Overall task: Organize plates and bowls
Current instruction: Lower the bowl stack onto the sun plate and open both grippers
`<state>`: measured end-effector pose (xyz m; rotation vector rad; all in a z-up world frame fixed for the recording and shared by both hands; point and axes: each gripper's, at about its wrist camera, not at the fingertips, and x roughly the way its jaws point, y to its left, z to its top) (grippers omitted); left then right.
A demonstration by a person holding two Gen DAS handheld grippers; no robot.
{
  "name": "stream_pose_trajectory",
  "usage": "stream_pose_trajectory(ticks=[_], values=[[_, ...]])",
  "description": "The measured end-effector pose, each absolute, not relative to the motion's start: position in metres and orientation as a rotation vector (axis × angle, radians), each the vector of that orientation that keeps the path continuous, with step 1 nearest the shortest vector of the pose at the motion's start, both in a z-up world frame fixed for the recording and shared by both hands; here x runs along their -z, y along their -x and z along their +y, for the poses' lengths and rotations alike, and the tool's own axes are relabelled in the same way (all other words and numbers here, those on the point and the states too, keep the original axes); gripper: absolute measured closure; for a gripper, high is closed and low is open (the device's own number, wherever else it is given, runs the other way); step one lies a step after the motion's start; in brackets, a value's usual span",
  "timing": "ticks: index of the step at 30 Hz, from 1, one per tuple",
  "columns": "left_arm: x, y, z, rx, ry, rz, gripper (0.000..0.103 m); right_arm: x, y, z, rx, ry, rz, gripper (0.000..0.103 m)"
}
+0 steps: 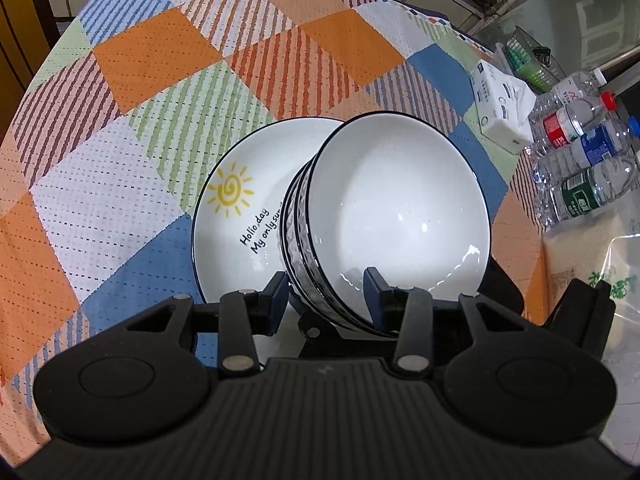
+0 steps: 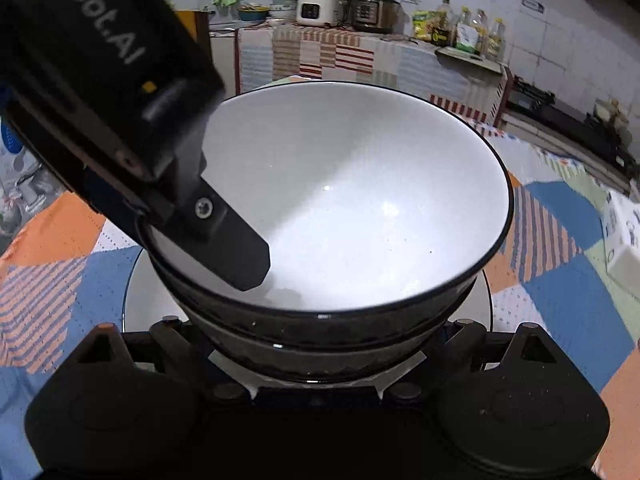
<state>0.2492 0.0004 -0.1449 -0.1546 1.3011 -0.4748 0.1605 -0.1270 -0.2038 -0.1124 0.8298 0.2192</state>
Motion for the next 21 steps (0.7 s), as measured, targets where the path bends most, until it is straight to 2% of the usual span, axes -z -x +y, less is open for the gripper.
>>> stream_pose_trajectory(ticks=[12,21], values=[[0.154,-0.25,0.003,0.455,0.201,1.276,0.061,0.208,-0.175,-0.136,-0.237,0.103,0.837,0.006],[0.138,-0.226,0.013,0.405,0.205,1.094,0.06,0.198,-0.16,-0.138,-0.201,0.117,0.878,0.004]])
